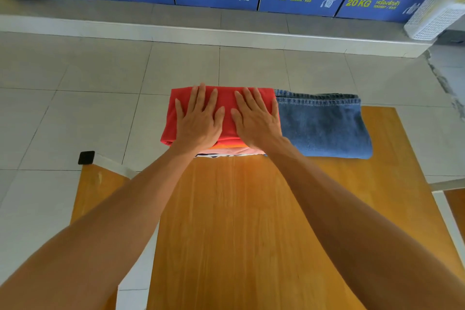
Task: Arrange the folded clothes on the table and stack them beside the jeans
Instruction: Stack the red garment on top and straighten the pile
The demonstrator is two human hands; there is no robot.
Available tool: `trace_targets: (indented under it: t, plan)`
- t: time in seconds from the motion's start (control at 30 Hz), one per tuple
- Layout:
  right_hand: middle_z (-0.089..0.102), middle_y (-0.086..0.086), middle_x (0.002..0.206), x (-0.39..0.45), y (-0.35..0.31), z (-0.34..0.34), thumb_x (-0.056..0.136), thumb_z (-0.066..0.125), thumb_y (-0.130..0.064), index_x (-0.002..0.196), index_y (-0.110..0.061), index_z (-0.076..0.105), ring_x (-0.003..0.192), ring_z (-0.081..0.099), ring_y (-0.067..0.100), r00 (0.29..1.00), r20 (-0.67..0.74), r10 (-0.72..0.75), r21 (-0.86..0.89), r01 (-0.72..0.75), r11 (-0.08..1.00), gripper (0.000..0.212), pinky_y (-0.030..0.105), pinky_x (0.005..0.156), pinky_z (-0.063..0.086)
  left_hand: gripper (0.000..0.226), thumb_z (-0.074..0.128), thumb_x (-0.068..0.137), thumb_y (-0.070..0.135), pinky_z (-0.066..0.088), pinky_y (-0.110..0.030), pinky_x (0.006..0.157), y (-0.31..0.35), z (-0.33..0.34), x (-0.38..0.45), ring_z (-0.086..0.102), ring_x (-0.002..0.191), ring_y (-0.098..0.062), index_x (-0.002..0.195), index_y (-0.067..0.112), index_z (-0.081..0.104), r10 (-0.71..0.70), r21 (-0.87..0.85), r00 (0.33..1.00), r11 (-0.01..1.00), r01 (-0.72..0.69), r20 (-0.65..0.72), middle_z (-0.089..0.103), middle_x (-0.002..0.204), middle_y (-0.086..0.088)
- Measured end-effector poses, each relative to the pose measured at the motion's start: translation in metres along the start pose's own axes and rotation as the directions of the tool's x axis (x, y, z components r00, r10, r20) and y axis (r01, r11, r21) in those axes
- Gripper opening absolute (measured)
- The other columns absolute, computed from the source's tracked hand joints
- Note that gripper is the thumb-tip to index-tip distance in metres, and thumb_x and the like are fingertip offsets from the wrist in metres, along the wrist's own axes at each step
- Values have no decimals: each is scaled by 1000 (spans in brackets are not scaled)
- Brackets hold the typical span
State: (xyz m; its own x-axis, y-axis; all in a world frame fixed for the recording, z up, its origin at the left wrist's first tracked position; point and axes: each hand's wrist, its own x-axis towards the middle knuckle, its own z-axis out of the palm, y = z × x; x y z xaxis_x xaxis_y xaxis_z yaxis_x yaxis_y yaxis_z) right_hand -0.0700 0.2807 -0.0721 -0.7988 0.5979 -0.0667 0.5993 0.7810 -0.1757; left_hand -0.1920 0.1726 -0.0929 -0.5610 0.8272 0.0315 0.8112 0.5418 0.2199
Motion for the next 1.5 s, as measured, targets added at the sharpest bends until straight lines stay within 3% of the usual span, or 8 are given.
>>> trace_targets:
  t: [0.2, 0.47, 0.67, 0.83, 0.97, 1.17, 1.37, 1.5]
  plan:
    - [2, 0, 170, 13, 17, -6, 104, 7, -53, 162, -16, 6, 156, -8, 21, 967, 54, 248, 50, -251, 967, 68, 63, 119, -10, 75, 9, 98, 62, 2, -58, 121, -9, 3, -2, -1, 154, -25, 158, 18, 12, -133, -81, 988, 989, 127, -72, 4, 167, -5]
    - [6, -1, 170, 16, -4, 10, 103, 9, -56, 162, -21, 6, 156, -3, 22, 993, 35, 113, 31, -114, 993, 69, 58, 123, -3, 69, 17, 102, 54, 4, -50, 123, -9, 8, -17, 6, 154, -26, 157, 13, 18, -187, -248, 961, 959, 134, -205, 13, 165, -10]
    - [11, 1, 169, 20, -2, 13, 106, 12, -46, 161, -19, 9, 156, 1, 25, 997, -14, 82, 16, -82, 997, 62, 61, 122, 1, 48, 32, 100, 43, 54, -41, 87, -59, -24, -27, 64, 103, -28, 115, 9, 63, -685, -643, 727, 577, 504, -45, 65, 112, -12]
    - [7, 2, 170, 16, -1, 16, 106, 13, -45, 162, -21, 11, 156, 1, 25, 995, -55, 78, 25, -77, 997, 61, 61, 122, 1, 46, 46, 97, 54, 52, -35, 77, -65, -36, -37, 63, 95, -22, 110, 16, 67, -554, -707, 784, 433, 559, 279, 66, 104, -1]
    - [7, 1, 170, 14, 1, 17, 106, 13, -47, 161, -22, 13, 156, 2, 25, 995, -70, 68, 40, -65, 997, 61, 61, 122, 1, 25, 56, 96, 47, 54, -36, 79, -64, -34, -28, 61, 98, -21, 94, 23, 63, -551, -800, 709, 117, 588, 440, 64, 101, 4]
    - [10, 4, 169, 13, 2, 16, 106, 14, -48, 161, -23, 14, 156, 3, 25, 995, -71, 75, 71, -70, 995, 61, 59, 123, 1, 32, 51, 100, 40, 52, -28, 73, -51, -19, -31, 62, 101, -19, 118, 16, 61, -714, -888, 645, 72, 454, 272, 60, 100, 9]
    - [10, 4, 169, 14, 1, 15, 107, 14, -48, 161, -25, 15, 156, 3, 26, 993, -76, 91, 67, -86, 994, 59, 60, 123, 2, 49, 53, 92, 58, 51, -19, 70, -40, -11, -74, 60, 86, -9, 118, 16, 53, -682, -802, 728, 397, 447, 68, 60, 104, 5]
    - [12, 4, 169, 14, 0, 14, 107, 14, -48, 161, -24, 16, 156, 4, 26, 993, -70, 90, 68, -86, 994, 59, 60, 122, 2, 47, 71, 86, 44, 58, -22, 62, -52, -2, -95, 70, 86, -18, 121, 17, 56, -603, -885, 776, 243, 397, 182, 69, 109, -4]
